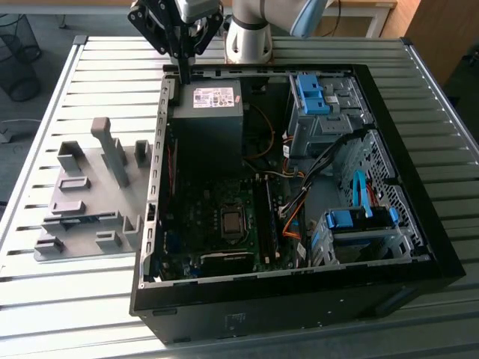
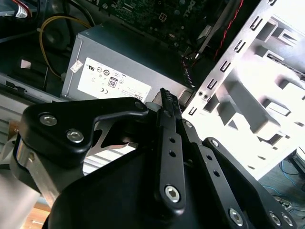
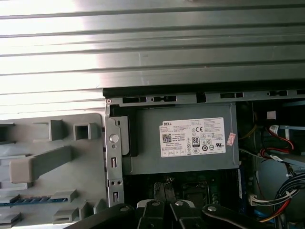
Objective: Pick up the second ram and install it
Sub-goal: 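Reach for the second ram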
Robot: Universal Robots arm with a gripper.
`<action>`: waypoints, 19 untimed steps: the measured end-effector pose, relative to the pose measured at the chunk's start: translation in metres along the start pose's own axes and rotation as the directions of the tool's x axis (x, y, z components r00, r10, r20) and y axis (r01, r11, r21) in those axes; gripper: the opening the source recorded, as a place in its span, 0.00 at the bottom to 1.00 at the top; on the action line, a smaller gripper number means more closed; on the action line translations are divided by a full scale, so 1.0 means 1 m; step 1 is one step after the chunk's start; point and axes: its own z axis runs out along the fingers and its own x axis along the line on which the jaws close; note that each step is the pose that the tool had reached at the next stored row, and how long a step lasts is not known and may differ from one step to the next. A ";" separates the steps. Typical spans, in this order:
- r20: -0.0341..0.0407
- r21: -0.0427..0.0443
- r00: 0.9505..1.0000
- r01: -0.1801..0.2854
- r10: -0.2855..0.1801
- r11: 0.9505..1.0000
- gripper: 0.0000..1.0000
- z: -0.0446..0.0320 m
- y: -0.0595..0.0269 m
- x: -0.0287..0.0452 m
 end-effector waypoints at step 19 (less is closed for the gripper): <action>0.000 0.000 1.000 0.000 0.000 1.000 0.10 -0.0001 -0.0005 0.0066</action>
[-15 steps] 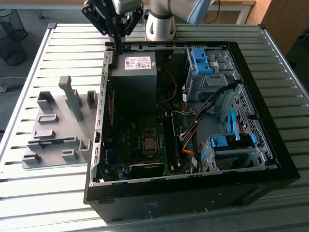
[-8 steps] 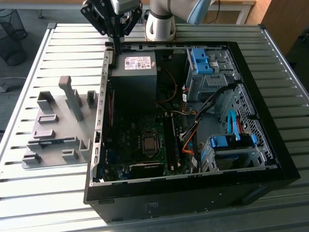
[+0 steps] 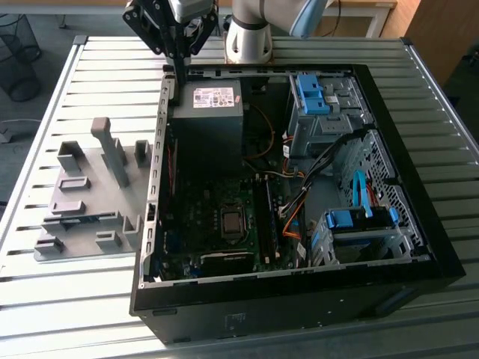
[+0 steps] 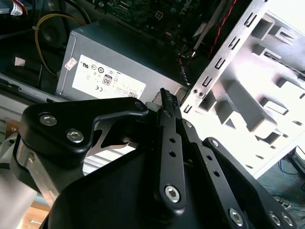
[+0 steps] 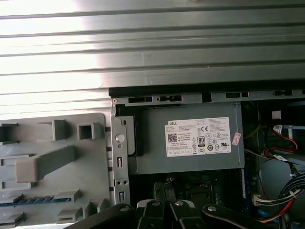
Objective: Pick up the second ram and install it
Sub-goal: 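Reach for the second ram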
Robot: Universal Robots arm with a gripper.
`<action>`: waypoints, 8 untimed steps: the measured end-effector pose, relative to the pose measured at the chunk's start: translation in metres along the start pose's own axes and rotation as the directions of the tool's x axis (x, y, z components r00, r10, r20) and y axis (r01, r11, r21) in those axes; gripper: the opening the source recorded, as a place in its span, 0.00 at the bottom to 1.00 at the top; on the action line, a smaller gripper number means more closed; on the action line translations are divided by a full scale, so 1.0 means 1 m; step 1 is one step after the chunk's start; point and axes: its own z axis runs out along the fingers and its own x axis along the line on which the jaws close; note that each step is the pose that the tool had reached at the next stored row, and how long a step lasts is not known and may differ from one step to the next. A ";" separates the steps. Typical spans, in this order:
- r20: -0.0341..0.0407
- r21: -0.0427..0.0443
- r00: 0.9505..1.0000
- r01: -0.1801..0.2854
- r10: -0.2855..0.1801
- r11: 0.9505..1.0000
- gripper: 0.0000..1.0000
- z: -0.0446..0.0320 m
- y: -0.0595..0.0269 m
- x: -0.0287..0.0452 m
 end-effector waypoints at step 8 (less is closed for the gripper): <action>0.000 0.000 1.000 0.000 0.000 1.000 0.10 0.0000 -0.0002 0.0031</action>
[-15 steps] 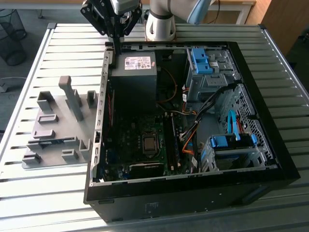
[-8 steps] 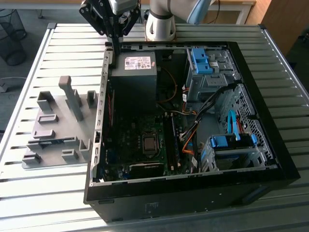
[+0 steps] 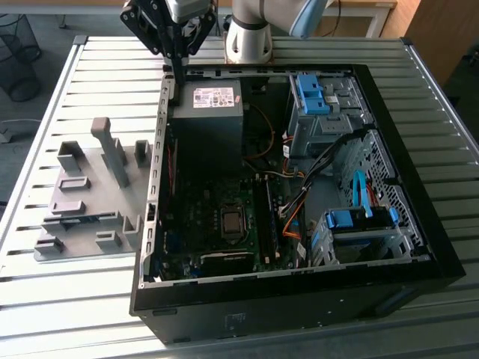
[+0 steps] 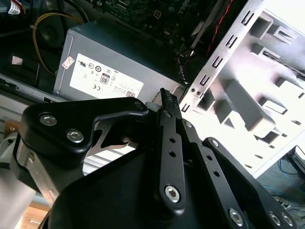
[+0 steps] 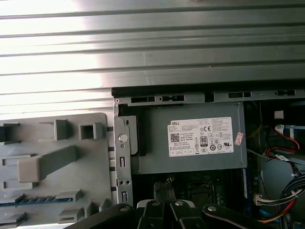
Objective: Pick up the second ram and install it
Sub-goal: 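Reach for the second ram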
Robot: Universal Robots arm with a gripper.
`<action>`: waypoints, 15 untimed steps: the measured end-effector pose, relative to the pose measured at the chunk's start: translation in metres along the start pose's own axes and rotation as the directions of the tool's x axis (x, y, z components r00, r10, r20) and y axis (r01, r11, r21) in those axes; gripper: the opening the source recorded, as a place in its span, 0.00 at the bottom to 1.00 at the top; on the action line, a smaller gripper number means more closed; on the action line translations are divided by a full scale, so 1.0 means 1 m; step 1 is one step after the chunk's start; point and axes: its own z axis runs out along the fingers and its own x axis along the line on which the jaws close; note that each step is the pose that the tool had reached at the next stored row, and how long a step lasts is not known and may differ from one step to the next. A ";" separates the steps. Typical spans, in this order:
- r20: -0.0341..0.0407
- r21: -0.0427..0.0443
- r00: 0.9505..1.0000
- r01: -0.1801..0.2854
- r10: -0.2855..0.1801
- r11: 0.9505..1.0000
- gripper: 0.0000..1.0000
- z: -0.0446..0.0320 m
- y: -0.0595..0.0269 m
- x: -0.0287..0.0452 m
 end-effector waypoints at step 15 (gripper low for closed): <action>0.000 0.000 1.000 0.000 0.000 1.000 0.10 -0.0002 -0.0005 0.0065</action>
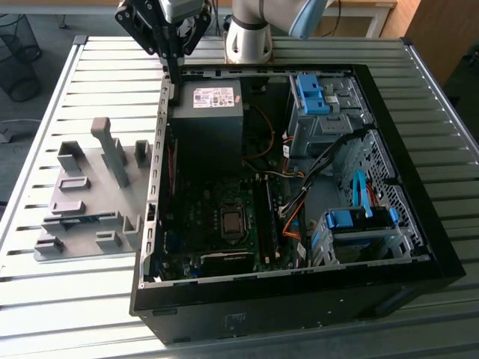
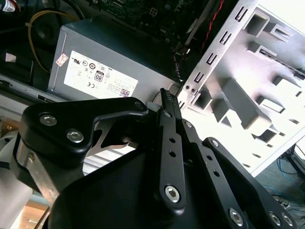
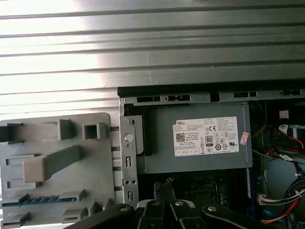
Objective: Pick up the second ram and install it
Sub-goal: 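Reach for the second ram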
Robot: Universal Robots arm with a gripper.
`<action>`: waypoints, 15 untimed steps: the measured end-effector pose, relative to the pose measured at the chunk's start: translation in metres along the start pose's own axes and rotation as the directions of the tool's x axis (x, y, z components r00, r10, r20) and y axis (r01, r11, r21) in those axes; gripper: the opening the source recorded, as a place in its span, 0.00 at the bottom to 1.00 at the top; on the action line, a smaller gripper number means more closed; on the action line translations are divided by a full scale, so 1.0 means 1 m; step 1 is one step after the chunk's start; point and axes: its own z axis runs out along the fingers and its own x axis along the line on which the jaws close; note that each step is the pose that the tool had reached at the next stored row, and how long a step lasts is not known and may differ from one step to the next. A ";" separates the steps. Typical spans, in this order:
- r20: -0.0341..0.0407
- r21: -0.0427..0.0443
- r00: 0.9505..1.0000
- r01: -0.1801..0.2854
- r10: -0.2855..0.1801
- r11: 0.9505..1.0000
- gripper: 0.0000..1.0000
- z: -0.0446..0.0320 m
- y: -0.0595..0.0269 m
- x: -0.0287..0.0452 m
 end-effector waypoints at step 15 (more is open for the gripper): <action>0.000 0.000 1.000 0.000 0.000 1.000 0.10 -0.0001 -0.0005 0.0069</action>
